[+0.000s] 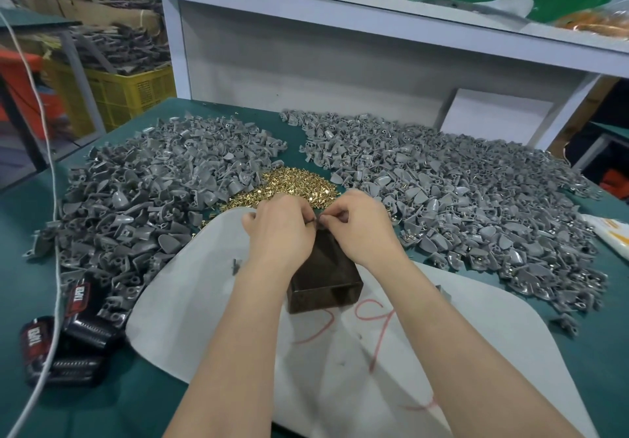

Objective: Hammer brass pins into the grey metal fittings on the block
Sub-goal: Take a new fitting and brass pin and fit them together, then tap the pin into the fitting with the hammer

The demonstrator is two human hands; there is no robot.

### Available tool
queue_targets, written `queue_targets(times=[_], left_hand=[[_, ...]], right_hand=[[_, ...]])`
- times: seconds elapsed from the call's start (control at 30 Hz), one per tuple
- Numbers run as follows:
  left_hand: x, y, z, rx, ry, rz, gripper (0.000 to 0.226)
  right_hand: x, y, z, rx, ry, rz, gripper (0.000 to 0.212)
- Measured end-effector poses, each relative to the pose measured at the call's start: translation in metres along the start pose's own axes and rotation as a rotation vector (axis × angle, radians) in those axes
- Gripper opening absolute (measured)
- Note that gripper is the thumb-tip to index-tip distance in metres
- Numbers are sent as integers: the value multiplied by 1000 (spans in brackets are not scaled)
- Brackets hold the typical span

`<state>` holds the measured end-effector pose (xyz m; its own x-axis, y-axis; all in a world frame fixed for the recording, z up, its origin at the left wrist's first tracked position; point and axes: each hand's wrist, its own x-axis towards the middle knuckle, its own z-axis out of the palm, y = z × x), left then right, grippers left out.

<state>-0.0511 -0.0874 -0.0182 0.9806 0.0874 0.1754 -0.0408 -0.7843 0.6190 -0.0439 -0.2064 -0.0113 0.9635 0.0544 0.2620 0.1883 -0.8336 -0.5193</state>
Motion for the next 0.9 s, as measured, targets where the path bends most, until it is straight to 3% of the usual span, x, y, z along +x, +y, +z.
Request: queue_targets(times=[0.27, 0.47, 0.57, 0.63, 0.73, 0.9], left_hand=[[1, 1, 0, 49, 16, 28, 13], [1, 0, 0, 9, 11, 16, 17], [1, -1, 0, -5, 4, 14, 15], [2, -1, 1, -13, -3, 9, 13], [3, -1, 2, -22, -17, -5, 11], [2, -1, 2, -40, -38, -24, 10]], right_hand=[[5, -11, -3, -234, -65, -61, 15], [2, 1, -9, -3, -139, -21, 18], [-2, 16, -24, 131, -44, 119, 30], [-6, 31, -32, -46, -22, 219, 27], [-14, 39, -27, -414, -239, 331, 31], [-5, 41, -25, -335, -303, 359, 23]])
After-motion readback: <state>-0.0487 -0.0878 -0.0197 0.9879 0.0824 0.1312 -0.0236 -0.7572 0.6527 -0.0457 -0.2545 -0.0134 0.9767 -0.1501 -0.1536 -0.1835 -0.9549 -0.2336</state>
